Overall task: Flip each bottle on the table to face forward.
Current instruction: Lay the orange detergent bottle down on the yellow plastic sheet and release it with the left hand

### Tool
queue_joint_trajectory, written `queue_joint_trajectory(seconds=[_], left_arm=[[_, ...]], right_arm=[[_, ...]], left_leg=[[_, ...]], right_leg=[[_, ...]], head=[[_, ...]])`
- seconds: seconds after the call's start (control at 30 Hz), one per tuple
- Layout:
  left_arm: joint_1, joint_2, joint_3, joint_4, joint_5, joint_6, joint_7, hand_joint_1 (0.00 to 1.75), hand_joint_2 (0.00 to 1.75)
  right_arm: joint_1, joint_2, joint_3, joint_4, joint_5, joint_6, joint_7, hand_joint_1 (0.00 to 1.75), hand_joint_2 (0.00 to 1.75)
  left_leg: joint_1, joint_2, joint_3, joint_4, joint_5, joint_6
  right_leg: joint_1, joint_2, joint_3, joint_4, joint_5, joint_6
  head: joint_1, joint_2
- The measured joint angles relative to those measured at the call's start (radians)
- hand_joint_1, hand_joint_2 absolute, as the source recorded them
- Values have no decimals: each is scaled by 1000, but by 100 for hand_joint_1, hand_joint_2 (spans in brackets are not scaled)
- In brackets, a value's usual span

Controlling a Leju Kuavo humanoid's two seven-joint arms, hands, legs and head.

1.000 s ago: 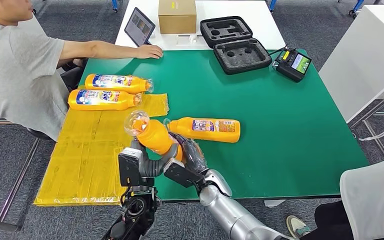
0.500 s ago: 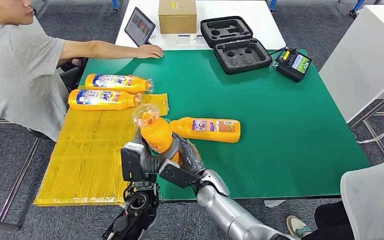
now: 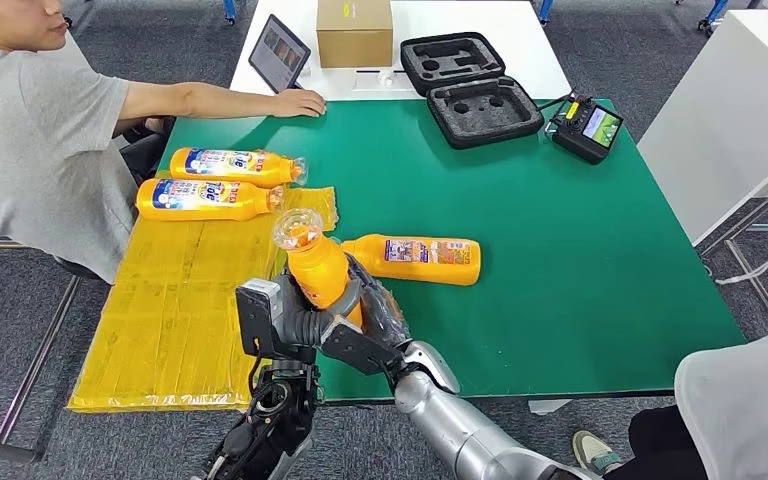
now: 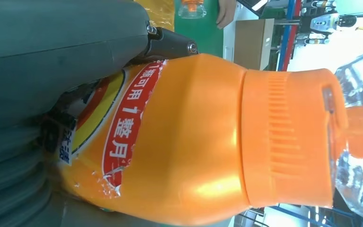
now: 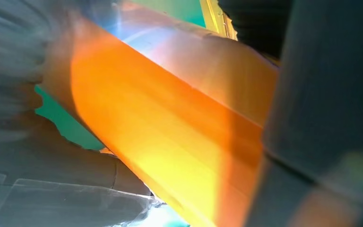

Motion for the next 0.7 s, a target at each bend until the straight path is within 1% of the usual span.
queue_joint_trajectory(seconds=[0.17,0.27,0.33,0.43,0.5,0.57,0.63,0.7], left_arm=[[-6,2,-5,13,18,7,1,175,175],[-5,13,-18,4,-1,44,1,175,175],[1,29,-25,-22,-59,88,1,175,175],[11,73,-29,-76,-212,184,1,175,175],[26,120,-21,-117,-334,243,1,175,175],[48,167,8,-155,-430,267,2,175,175],[69,203,50,-187,-478,271,5,175,175],[81,228,86,-212,-492,273,9,175,175]], right_arm=[[-1,0,0,2,-6,3,4,0,175],[-1,1,0,2,-16,10,5,0,175],[0,1,0,2,-23,10,2,0,175],[6,-1,-1,2,-41,-1,-8,0,175],[20,-9,-10,-3,-58,-19,-24,0,175],[41,-23,-27,-20,-76,-33,-39,0,175],[63,-38,-44,-41,-86,-39,-47,0,87],[79,-50,-58,-61,-93,-44,-51,0,0]], left_leg=[[0,0,0,0,0,0],[0,0,0,0,0,0],[0,0,0,0,0,0],[0,0,0,0,0,0],[0,0,0,0,0,0],[1,0,0,0,0,0],[1,0,0,0,0,0],[1,0,0,0,0,0]], right_leg=[[0,0,0,0,0,0],[0,0,0,0,0,0],[0,0,0,0,0,0],[1,0,0,0,0,0],[1,0,0,0,0,0],[1,0,0,0,0,0],[1,0,-1,0,0,-1],[1,0,-1,0,0,-1]], head=[[0,0],[0,0],[0,0],[0,0],[0,0],[0,0],[0,0],[0,0]])
